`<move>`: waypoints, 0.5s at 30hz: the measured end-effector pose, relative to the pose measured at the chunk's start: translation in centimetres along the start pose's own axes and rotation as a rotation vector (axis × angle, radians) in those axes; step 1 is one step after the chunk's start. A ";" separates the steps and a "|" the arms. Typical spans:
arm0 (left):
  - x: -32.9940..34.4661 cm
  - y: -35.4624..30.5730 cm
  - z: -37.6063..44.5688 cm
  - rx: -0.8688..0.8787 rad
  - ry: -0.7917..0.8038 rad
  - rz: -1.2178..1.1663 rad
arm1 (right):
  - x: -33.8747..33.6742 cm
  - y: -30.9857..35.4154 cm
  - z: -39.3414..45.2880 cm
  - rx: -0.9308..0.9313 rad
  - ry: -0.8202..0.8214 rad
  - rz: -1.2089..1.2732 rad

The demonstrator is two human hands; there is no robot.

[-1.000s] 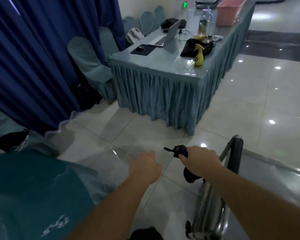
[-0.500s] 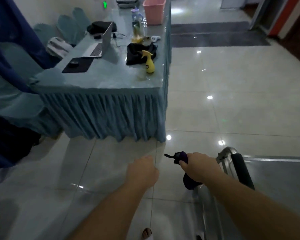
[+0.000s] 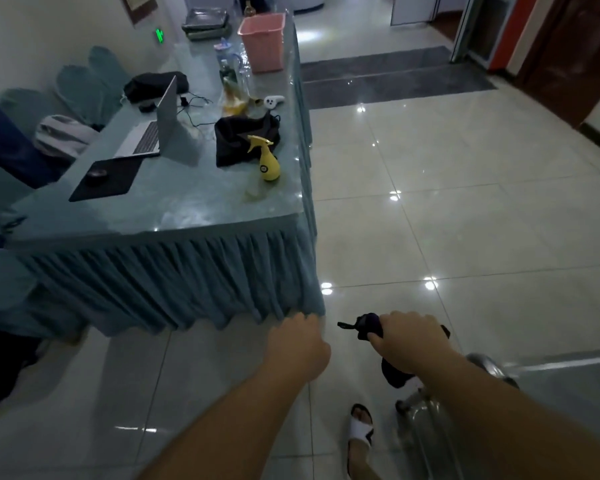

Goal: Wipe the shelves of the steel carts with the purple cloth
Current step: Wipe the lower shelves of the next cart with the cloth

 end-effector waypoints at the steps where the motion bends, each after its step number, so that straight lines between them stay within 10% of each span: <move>1: -0.9 -0.5 1.5 0.001 -0.001 0.021 | -0.7 -0.6 1.8 -0.003 -0.008 -0.002; 15: -15.2 -10.3 22.3 0.089 -0.006 0.082 | -9.8 -14.7 18.8 0.131 -0.022 0.104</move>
Point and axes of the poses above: each hand's wrist, its own z-axis towards the middle knuckle, its own x-axis out of the palm, y = z × x, the point moved 10 cm from there along z, towards the middle knuckle, and after that the axes turned 8 degrees about y, right-handed, at the moved point
